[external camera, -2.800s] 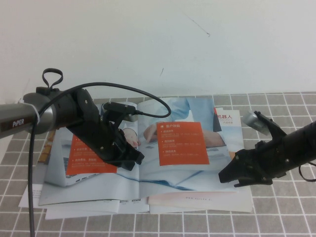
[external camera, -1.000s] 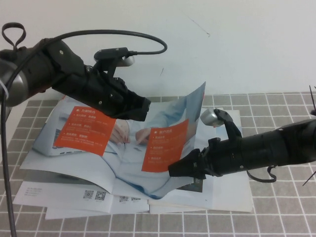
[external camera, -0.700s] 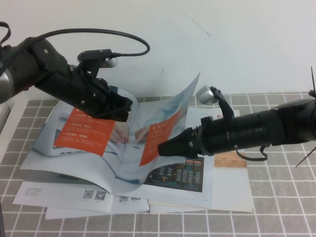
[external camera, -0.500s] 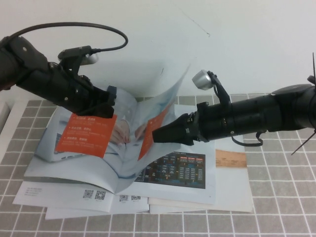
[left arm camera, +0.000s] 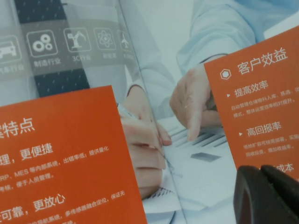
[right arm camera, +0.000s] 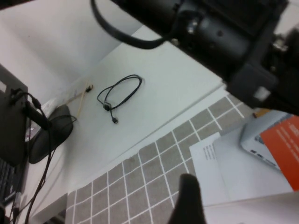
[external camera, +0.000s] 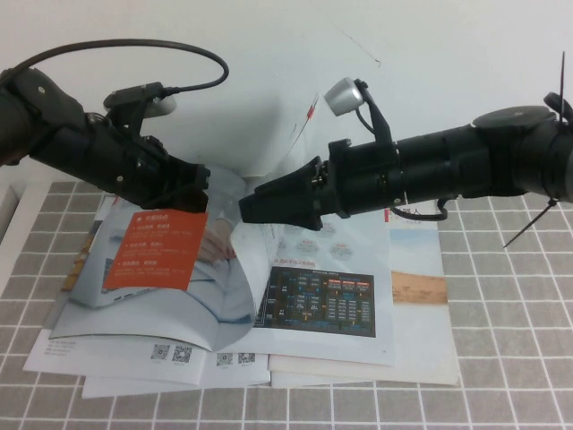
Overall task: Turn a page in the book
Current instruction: Open the closed book
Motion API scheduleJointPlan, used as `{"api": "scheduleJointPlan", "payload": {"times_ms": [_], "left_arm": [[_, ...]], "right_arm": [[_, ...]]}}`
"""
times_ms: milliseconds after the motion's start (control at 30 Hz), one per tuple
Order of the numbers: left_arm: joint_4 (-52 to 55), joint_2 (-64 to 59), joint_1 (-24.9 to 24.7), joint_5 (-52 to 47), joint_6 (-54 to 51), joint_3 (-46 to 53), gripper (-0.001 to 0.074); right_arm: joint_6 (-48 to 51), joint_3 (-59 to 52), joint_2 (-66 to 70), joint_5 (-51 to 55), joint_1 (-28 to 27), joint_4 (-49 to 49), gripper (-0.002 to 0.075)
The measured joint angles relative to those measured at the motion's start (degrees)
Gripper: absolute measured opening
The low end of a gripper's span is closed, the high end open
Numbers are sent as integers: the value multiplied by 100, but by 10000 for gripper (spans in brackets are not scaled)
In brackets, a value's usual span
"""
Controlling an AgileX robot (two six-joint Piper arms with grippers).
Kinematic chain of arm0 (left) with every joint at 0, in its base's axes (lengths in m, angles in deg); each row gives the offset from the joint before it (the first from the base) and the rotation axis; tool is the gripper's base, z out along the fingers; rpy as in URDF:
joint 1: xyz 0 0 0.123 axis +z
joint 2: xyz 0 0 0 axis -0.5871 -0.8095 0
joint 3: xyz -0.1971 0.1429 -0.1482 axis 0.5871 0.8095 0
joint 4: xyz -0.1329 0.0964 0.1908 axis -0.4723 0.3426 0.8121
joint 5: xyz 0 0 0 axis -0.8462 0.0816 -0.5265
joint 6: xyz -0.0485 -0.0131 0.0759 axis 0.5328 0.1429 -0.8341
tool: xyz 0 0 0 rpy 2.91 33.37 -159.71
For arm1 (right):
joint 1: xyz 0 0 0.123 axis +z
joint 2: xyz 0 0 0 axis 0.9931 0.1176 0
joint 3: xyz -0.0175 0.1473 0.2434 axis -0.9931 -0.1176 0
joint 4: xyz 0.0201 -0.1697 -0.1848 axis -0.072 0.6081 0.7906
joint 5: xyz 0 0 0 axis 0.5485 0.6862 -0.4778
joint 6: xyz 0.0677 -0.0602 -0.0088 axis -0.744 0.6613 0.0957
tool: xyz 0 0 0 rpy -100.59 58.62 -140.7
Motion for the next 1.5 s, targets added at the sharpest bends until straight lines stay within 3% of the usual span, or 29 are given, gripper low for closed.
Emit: {"api": "scheduleJointPlan", "payload": {"times_ms": [200,500,967,1300,1500], "left_arm": [[0,0,0,11,-10,0,-3],[-106,0,0,1,-33,0,-3],[-1711,-76,0,-388,-1232,0,0],[-2341,-825,0,-775,-1557,-460,161],[-1985,-1286,-220,-948,-1443,-1149,183]], "right_arm": [[-98,154,106,-508,406,506,516],[-943,154,633,-752,343,1610,512],[-1025,154,678,-558,329,1780,506],[-1036,154,678,-528,329,1780,503],[-1036,154,678,-523,329,1782,503]]}}
